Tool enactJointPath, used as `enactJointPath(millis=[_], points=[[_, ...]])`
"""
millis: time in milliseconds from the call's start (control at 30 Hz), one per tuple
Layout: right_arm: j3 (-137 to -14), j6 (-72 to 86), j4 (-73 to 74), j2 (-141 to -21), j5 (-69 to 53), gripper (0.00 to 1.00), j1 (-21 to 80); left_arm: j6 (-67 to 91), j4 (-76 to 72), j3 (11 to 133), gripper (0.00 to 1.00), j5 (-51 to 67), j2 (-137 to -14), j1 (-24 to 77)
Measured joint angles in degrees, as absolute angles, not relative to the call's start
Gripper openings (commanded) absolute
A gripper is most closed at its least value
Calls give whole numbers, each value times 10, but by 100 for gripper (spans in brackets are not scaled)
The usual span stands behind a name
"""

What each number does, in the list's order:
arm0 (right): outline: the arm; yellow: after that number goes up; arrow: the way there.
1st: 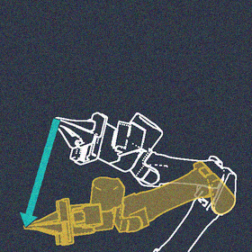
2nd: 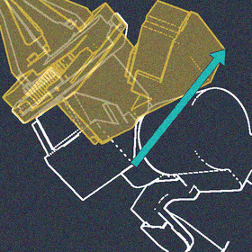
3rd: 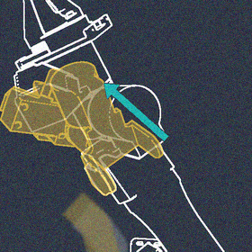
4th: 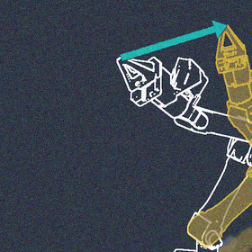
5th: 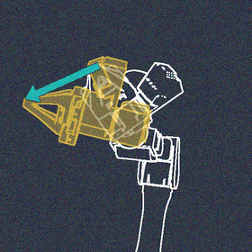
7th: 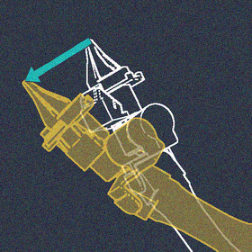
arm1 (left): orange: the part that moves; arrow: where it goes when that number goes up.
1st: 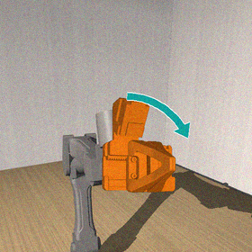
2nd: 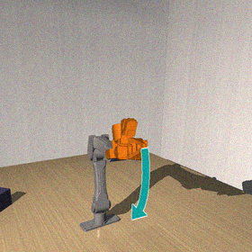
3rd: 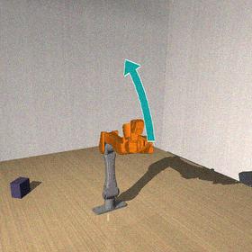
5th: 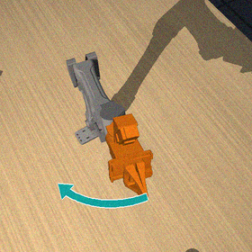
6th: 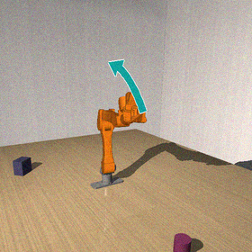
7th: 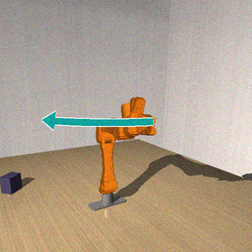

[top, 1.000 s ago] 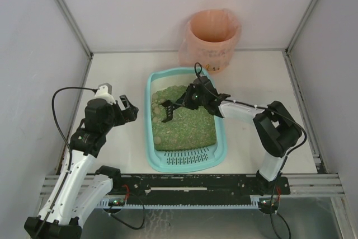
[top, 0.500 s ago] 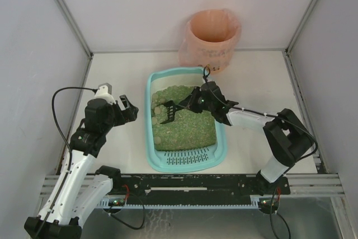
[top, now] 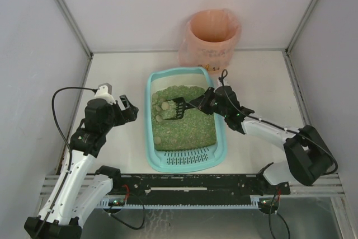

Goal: Clean the litter box

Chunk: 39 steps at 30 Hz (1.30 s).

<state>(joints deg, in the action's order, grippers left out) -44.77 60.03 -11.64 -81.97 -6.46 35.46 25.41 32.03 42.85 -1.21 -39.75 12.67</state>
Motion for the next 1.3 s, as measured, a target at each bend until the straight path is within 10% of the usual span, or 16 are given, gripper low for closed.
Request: enactJointPath(millis=[833, 1300], points=[[-244, 712, -208, -541, -131, 0, 239, 254, 318, 429, 89, -12, -397, 127], [-228, 792, -295, -591, -232, 0, 215, 260, 310, 429, 89, -12, -401, 127]])
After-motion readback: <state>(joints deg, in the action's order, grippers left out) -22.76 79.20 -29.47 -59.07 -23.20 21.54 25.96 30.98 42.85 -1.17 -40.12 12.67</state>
